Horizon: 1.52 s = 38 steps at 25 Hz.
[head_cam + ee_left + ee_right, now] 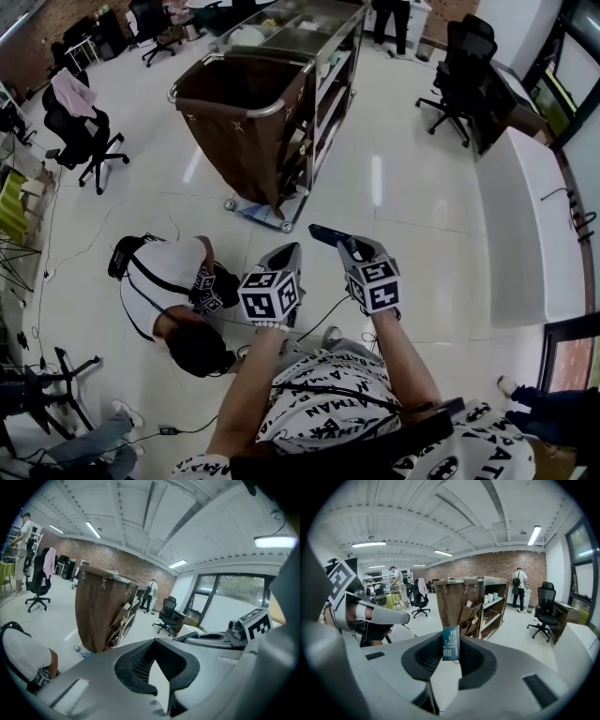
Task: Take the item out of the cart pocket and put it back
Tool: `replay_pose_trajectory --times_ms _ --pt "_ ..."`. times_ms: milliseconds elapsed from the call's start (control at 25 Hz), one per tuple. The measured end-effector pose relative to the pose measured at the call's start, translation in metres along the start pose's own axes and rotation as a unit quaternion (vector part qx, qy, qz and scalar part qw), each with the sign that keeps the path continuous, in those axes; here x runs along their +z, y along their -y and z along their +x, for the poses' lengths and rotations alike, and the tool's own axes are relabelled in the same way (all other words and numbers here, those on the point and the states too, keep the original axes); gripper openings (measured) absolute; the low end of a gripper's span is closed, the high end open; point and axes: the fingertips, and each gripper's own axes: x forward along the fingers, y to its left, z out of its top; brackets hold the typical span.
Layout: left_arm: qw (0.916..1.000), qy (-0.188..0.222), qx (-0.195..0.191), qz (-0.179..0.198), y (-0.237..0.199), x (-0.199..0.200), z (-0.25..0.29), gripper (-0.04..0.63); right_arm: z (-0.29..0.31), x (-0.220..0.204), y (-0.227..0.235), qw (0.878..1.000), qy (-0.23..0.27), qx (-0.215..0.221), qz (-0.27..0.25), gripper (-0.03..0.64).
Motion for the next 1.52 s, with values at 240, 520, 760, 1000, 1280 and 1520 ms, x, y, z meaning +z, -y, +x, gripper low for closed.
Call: replay_pose_trajectory --times_ms 240,520,760,1000,1280,1520 --pt "0.9999 -0.015 -0.005 0.006 -0.013 -0.012 -0.007 0.000 0.000 -0.005 -0.007 1.000 0.006 -0.018 0.009 0.095" --pt "0.9997 -0.022 -0.012 0.006 -0.018 -0.012 0.007 0.000 0.024 0.015 0.015 0.999 0.018 -0.026 -0.003 0.095" --pt "0.9999 -0.012 0.006 0.007 -0.040 0.017 0.047 0.000 0.089 0.054 0.050 0.999 0.033 -0.007 -0.010 0.095" --pt "0.9989 -0.017 0.042 -0.010 -0.072 0.037 0.098 0.000 0.167 0.071 0.082 0.999 0.023 0.023 -0.014 0.095" --pt "0.9972 -0.032 0.062 -0.028 -0.099 0.048 0.158 0.000 0.258 0.076 0.116 0.999 0.006 0.046 -0.022 0.095" --pt "0.9929 -0.059 0.091 -0.048 -0.123 0.040 0.194 0.000 0.326 0.060 0.117 0.996 -0.024 0.086 -0.020 0.095"
